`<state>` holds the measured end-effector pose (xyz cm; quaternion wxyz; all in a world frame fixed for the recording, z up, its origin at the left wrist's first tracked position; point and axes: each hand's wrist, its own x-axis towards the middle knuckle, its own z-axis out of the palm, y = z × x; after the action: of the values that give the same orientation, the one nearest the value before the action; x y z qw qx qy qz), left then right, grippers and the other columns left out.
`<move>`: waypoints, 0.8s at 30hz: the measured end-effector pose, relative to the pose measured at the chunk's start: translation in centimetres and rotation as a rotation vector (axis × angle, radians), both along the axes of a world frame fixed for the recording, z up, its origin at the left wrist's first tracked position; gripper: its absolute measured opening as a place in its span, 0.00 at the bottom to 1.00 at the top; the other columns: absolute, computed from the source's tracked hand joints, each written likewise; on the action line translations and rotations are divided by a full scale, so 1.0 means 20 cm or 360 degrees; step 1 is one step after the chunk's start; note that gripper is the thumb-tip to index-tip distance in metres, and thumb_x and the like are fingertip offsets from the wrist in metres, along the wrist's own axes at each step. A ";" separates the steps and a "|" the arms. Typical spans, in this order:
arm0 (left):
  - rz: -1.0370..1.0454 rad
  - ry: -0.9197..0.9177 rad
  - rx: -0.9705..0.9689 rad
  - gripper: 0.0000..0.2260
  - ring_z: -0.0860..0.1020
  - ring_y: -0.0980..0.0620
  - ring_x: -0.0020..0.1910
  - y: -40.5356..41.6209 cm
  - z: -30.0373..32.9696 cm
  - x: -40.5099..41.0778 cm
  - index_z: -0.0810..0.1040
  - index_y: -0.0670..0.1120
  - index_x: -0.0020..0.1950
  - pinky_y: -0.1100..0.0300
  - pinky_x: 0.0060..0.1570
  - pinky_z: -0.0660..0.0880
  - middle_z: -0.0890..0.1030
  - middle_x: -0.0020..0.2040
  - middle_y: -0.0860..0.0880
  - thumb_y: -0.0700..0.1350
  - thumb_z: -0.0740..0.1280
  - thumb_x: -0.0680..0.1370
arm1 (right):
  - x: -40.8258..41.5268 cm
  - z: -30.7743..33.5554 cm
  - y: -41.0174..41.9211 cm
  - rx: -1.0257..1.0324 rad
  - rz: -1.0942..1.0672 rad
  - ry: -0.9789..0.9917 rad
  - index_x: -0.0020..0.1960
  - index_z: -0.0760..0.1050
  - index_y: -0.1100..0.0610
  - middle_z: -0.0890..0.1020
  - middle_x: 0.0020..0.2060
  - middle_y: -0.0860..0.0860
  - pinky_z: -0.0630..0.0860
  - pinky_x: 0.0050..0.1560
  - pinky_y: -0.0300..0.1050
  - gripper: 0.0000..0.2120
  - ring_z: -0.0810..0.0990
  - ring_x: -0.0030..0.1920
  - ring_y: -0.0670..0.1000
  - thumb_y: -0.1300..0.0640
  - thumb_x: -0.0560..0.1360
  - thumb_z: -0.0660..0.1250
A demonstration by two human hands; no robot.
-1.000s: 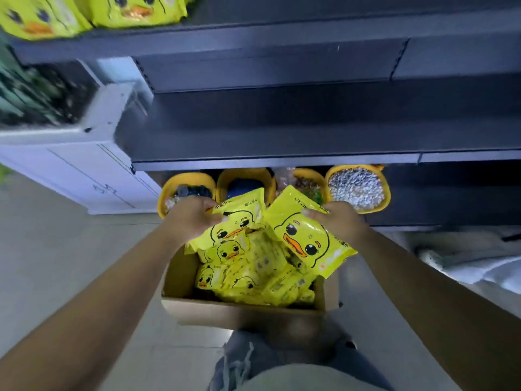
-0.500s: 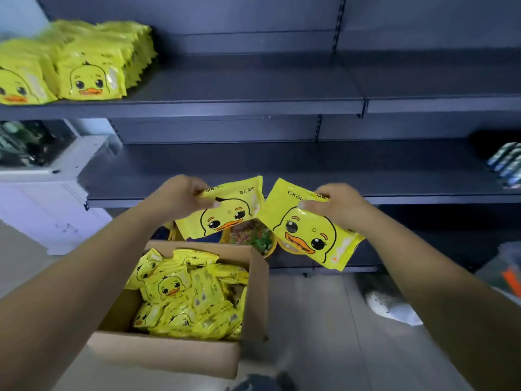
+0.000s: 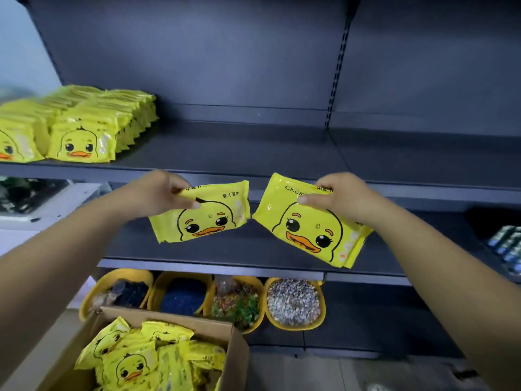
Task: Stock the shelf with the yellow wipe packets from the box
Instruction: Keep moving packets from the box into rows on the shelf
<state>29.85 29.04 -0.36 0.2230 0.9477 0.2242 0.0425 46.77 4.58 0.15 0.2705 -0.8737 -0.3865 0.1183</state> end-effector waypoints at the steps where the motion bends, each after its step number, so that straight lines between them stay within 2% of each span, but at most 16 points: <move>1: 0.0036 -0.0045 -0.0010 0.11 0.68 0.54 0.29 0.05 0.02 0.02 0.74 0.49 0.31 0.68 0.27 0.61 0.70 0.28 0.51 0.48 0.70 0.72 | 0.06 0.02 0.07 0.0010 0.0040 -0.0016 0.31 0.70 0.48 0.73 0.31 0.46 0.65 0.32 0.40 0.15 0.72 0.33 0.44 0.43 0.71 0.67; 6: 0.0311 -0.0170 -0.0072 0.08 0.67 0.51 0.32 0.36 0.08 0.14 0.79 0.43 0.39 0.59 0.32 0.62 0.71 0.31 0.48 0.47 0.71 0.72 | 0.36 0.10 0.51 0.0110 0.0171 -0.0004 0.39 0.78 0.56 0.77 0.35 0.50 0.69 0.38 0.43 0.14 0.76 0.37 0.49 0.44 0.71 0.68; 11: 0.0444 -0.0150 -0.0011 0.12 0.65 0.54 0.29 0.60 0.12 0.22 0.72 0.50 0.31 0.62 0.28 0.59 0.67 0.28 0.50 0.48 0.70 0.73 | 0.54 0.12 0.92 0.0100 0.0341 -0.0081 0.32 0.72 0.50 0.73 0.29 0.47 0.65 0.34 0.42 0.14 0.71 0.32 0.46 0.44 0.71 0.69; 16: 0.0481 -0.0123 0.0005 0.12 0.64 0.56 0.28 0.77 0.12 0.26 0.72 0.49 0.32 0.67 0.26 0.59 0.66 0.28 0.52 0.48 0.70 0.73 | 0.66 0.14 1.19 0.0051 0.0423 -0.0102 0.29 0.72 0.52 0.71 0.25 0.47 0.63 0.31 0.42 0.17 0.69 0.28 0.46 0.45 0.71 0.69; 20: 0.0427 0.0028 0.0091 0.06 0.68 0.58 0.32 0.87 0.14 0.27 0.78 0.47 0.43 0.69 0.30 0.64 0.73 0.33 0.52 0.50 0.69 0.73 | 0.75 0.17 1.44 -0.0014 0.0477 -0.0234 0.30 0.70 0.57 0.69 0.27 0.50 0.61 0.32 0.43 0.20 0.68 0.30 0.49 0.43 0.72 0.67; 22: 0.0430 0.0078 0.0124 0.07 0.70 0.56 0.33 0.92 0.15 0.27 0.79 0.49 0.45 0.68 0.32 0.64 0.77 0.37 0.50 0.51 0.69 0.73 | 0.78 0.17 1.57 -0.0019 0.0523 -0.0265 0.31 0.69 0.56 0.68 0.26 0.50 0.59 0.31 0.43 0.20 0.66 0.28 0.49 0.43 0.72 0.67; 24: 0.0428 0.0116 0.0120 0.05 0.71 0.58 0.34 0.95 0.16 0.28 0.77 0.53 0.45 0.68 0.33 0.65 0.77 0.37 0.54 0.52 0.68 0.74 | 0.80 0.16 1.70 -0.0032 0.0555 -0.0249 0.35 0.74 0.58 0.70 0.27 0.51 0.61 0.32 0.42 0.18 0.67 0.29 0.49 0.44 0.72 0.67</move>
<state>35.41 47.96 2.81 0.1712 0.9178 0.3553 0.0460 62.81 38.56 3.38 0.2063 -0.8027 -0.5507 0.0989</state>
